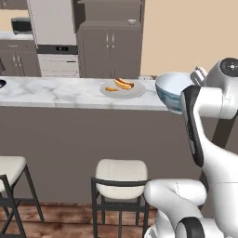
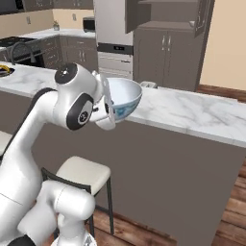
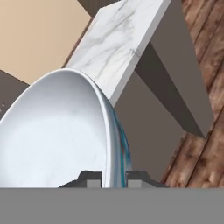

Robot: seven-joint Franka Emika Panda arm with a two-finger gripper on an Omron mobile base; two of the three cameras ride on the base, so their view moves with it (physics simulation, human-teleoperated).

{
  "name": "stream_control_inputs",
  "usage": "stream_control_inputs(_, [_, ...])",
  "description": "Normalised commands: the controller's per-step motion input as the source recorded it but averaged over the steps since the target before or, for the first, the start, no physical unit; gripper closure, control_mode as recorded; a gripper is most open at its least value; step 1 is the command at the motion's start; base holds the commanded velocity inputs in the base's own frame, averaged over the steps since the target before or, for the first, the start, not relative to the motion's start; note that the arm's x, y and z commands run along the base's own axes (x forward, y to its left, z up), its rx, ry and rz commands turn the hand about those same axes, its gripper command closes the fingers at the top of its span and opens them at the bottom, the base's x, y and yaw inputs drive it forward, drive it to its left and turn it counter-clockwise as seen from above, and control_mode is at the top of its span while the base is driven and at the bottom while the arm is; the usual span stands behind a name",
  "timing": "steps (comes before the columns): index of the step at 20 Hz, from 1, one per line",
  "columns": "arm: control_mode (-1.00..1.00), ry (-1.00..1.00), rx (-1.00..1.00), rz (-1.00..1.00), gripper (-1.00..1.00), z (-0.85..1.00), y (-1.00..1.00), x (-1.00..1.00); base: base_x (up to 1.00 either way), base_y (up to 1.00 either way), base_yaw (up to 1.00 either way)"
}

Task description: Take the smaller bowl and place it next to the appetizer plate on the dining counter , and place the larger bowl next to the plate with cooked food.

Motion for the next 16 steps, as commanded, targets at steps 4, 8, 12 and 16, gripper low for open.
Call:
stream_control_inputs(4, [-1.00,0.00,0.00,-0.03,1.00,0.00,-0.01,0.55,0.00,0.00,0.00])
stream_control_inputs(8, [-1.00,0.00,0.00,-0.02,1.00,-0.05,0.00,0.59,0.00,0.00,0.00])
stream_control_inputs(12, [-1.00,0.00,0.00,-0.02,1.00,-0.12,0.00,0.63,0.00,0.00,0.00])
stream_control_inputs(16, [-1.00,0.00,0.00,-0.03,1.00,-0.14,0.00,0.59,0.00,0.00,0.00])
